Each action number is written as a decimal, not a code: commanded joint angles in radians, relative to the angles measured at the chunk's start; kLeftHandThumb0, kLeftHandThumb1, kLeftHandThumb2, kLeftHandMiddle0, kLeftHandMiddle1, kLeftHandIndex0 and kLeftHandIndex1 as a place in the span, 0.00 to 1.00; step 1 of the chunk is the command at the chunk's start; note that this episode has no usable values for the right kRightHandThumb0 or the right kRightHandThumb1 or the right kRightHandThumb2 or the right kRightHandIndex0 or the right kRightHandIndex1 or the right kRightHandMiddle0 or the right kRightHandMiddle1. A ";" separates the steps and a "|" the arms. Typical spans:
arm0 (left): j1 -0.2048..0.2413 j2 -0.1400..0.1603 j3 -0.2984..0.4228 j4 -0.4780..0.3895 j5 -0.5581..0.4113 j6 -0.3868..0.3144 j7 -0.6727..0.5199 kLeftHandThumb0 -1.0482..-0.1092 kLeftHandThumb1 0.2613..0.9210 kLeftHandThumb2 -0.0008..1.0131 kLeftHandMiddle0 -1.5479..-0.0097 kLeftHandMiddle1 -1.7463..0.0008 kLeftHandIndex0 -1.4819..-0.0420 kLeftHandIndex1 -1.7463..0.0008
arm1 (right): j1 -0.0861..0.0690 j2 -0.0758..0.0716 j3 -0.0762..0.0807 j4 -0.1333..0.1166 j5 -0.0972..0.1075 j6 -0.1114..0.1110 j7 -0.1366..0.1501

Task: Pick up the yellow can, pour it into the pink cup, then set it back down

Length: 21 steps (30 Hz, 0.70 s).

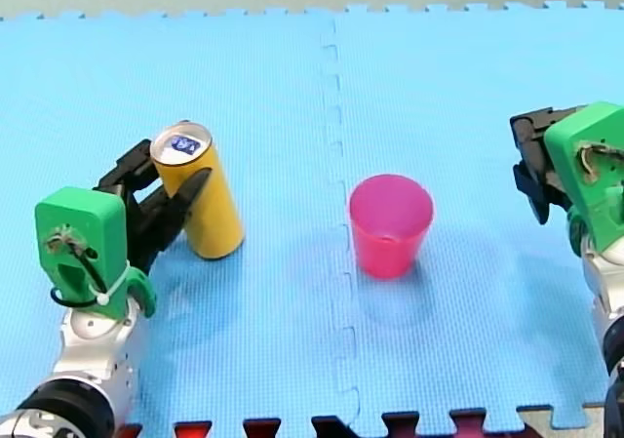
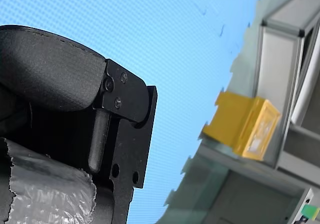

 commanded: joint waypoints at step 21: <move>0.003 0.016 0.000 -0.014 0.030 -0.046 0.047 0.73 0.88 0.00 0.15 0.94 0.19 0.99 | -0.008 -0.006 0.014 0.000 -0.020 0.010 -0.034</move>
